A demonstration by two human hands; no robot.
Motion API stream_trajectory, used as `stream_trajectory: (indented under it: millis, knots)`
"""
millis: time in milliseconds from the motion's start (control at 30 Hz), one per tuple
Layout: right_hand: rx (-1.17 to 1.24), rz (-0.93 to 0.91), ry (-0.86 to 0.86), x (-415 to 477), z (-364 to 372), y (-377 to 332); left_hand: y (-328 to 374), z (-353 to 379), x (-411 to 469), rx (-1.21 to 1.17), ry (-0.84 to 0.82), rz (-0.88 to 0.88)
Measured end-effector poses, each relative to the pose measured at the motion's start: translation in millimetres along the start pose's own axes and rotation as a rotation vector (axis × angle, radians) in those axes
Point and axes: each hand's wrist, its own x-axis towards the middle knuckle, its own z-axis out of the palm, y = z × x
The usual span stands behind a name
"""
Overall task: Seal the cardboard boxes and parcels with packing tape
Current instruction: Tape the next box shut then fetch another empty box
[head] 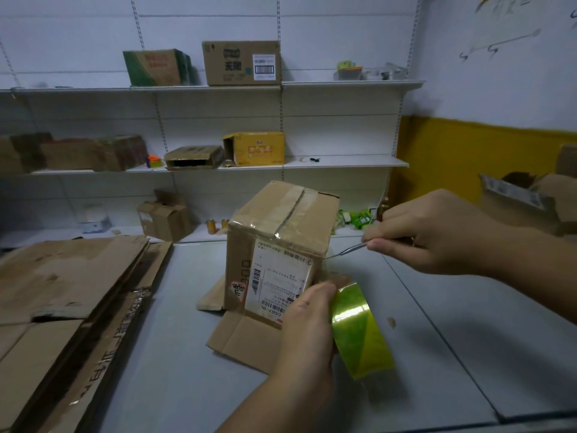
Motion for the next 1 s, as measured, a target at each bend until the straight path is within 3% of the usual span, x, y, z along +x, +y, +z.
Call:
stream_trajectory:
  millis: [433, 1000]
  knots:
    - [0.055, 0.007, 0.154, -10.7, -3.5, 4.4, 3.8, -1.2, -1.0, -0.003, 0.006, -0.009]
    - [-0.095, -0.122, 0.138, 2.6, 33.4, 7.5, 6.9, -4.2, -2.2, 0.028, -0.024, 0.036]
